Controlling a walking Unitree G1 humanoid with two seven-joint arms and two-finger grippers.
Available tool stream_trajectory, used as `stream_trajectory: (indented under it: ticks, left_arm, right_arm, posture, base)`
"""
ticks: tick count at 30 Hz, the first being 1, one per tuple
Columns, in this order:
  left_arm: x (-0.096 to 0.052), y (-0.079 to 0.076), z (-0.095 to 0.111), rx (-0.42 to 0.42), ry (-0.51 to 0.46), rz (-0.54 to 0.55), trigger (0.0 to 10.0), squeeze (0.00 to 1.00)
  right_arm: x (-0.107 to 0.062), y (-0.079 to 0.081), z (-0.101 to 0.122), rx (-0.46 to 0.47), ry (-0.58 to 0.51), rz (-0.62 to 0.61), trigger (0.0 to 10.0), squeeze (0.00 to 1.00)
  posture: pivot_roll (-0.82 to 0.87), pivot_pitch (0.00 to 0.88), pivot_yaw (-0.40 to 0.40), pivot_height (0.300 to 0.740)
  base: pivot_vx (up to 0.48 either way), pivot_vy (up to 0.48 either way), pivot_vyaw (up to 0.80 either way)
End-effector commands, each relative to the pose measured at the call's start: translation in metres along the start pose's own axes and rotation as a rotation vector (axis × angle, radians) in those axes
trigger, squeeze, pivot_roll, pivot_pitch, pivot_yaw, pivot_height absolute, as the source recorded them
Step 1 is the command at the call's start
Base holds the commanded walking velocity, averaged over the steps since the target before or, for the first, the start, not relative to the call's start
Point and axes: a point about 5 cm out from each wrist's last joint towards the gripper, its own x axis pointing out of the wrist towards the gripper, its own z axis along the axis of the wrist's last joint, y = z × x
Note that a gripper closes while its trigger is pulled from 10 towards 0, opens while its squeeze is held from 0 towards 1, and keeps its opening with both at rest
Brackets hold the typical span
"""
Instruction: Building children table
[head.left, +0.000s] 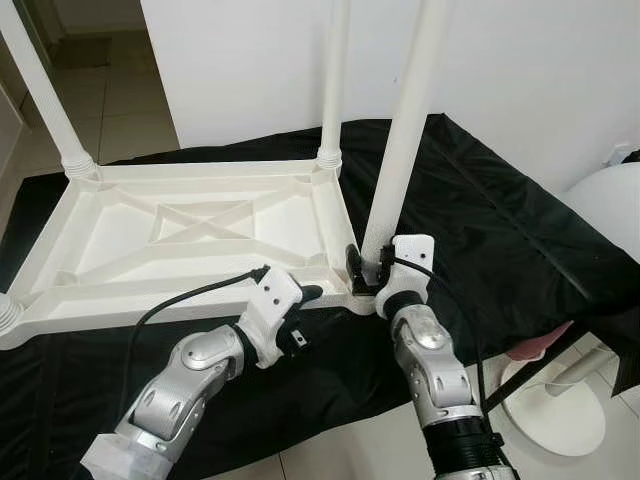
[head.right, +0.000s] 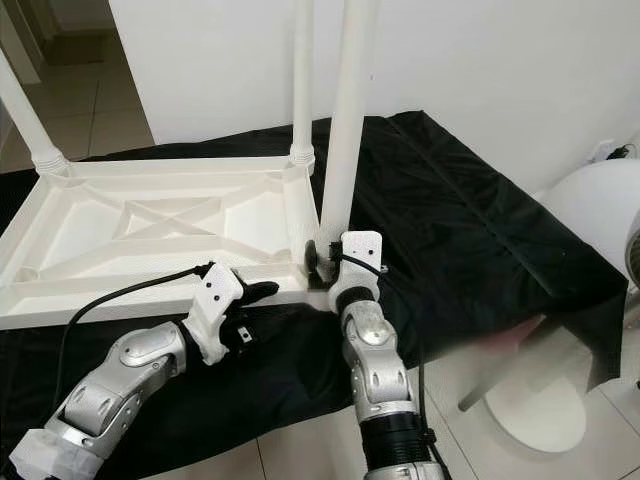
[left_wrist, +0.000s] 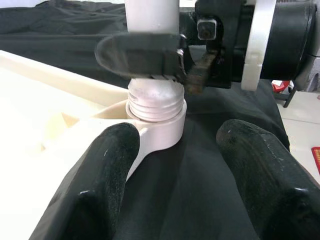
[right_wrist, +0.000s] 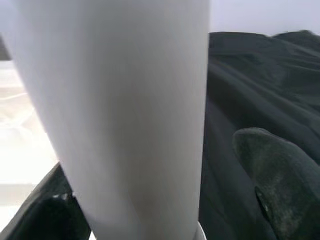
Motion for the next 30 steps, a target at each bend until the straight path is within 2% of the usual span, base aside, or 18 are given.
stream_trajectory:
  ticks: [1,2,4,5,6,7,8,9,10,15,22,24,27,28,30]
  left_arm:
    - [-0.001,0.001,-0.001,-0.002,0.008,-0.039,10.0,0.0]
    - [-0.001,0.001,-0.001,-0.002,0.008,-0.039,10.0,0.0]
    - [0.001,0.002,0.001,-0.003,0.002,-0.039,10.0,0.0]
    - [0.001,0.002,0.001,-0.003,0.002,-0.039,10.0,0.0]
    - [0.001,0.002,0.001,-0.001,0.002,-0.041,10.0,0.0]
    - [0.001,0.002,0.001,-0.001,0.002,-0.041,10.0,0.0]
    - [0.002,0.002,0.002,0.0,0.002,-0.043,10.0,0.0]
    - [0.002,0.002,0.002,0.0,0.002,-0.043,10.0,0.0]
    - [0.002,0.002,0.002,0.003,0.002,-0.044,10.0,0.0]
    - [0.001,0.003,0.003,0.005,0.003,-0.044,10.0,0.0]
    - [0.0,0.003,0.003,0.011,0.01,-0.034,10.0,0.0]
    - [0.0,0.002,0.002,0.013,0.011,-0.031,10.0,0.0]
    - [0.0,0.002,0.002,0.013,0.01,-0.031,10.0,0.0]
    - [0.0,0.002,0.002,0.013,0.01,-0.029,10.0,0.0]
    - [-0.001,0.002,0.002,0.013,0.01,-0.028,10.0,0.0]
  right_arm:
    - [0.001,-0.001,0.001,0.009,0.006,0.027,10.0,0.0]
    - [0.001,-0.001,0.001,0.009,0.006,0.027,10.0,0.0]
    - [0.005,-0.007,0.003,-0.009,0.014,0.155,10.0,0.0]
    - [0.005,-0.007,0.003,-0.009,0.014,0.155,10.0,0.0]
    - [0.008,-0.009,0.004,-0.044,0.008,0.249,10.0,0.0]
    - [0.008,-0.009,0.004,-0.044,0.008,0.249,10.0,0.0]
    - [0.011,-0.011,0.005,-0.08,0.005,0.319,10.0,0.0]
    - [0.011,-0.011,0.005,-0.08,0.005,0.319,10.0,0.0]
    - [0.014,-0.011,0.005,-0.115,0.003,0.381,10.0,0.0]
    - [0.025,-0.011,0.007,-0.145,0.019,0.501,10.0,0.0]
    - [0.031,-0.012,0.006,-0.152,0.039,0.588,9.8,0.0]
    - [0.033,-0.014,0.006,-0.147,0.048,0.617,4.2,0.0]
    - [0.033,-0.015,0.006,-0.145,0.05,0.626,4.2,0.0]
    - [0.034,-0.016,0.005,-0.148,0.053,0.632,0.0,0.0]
    - [0.034,-0.017,0.004,-0.153,0.054,0.64,0.0,0.0]
  posture:
    - [-0.09,0.027,0.011,0.74]
    - [-0.09,0.027,0.011,0.74]
    - [-0.09,0.03,0.017,0.74]
    - [-0.09,0.03,0.017,0.74]
    - [-0.09,0.031,0.02,0.74]
    - [-0.09,0.031,0.02,0.74]
    - [-0.09,0.031,0.02,0.74]
    - [-0.09,0.031,0.02,0.74]
    - [-0.09,0.03,0.022,0.74]
    - [-0.08,0.027,0.016,0.74]
    - [-0.06,0.025,0.01,0.74]
    - [-0.05,0.024,0.004,0.74]
    - [-0.05,0.024,0.004,0.74]
    - [-0.05,0.023,0.003,0.74]
    - [-0.05,0.023,0.003,0.74]
  base:
    - [0.0,0.0,0.0]
    - [0.0,0.0,0.0]
    - [0.0,0.0,0.0]
    - [0.0,0.0,0.0]
    - [0.0,0.0,0.0]
    - [0.0,0.0,0.0]
    - [0.0,0.0,0.0]
    - [0.0,0.0,0.0]
    - [0.0,0.0,0.0]
    - [0.0,0.0,0.0]
    - [0.0,0.0,0.0]
    - [0.0,0.0,0.0]
    - [0.0,0.0,0.0]
    - [0.0,0.0,0.0]
    - [0.0,0.0,0.0]
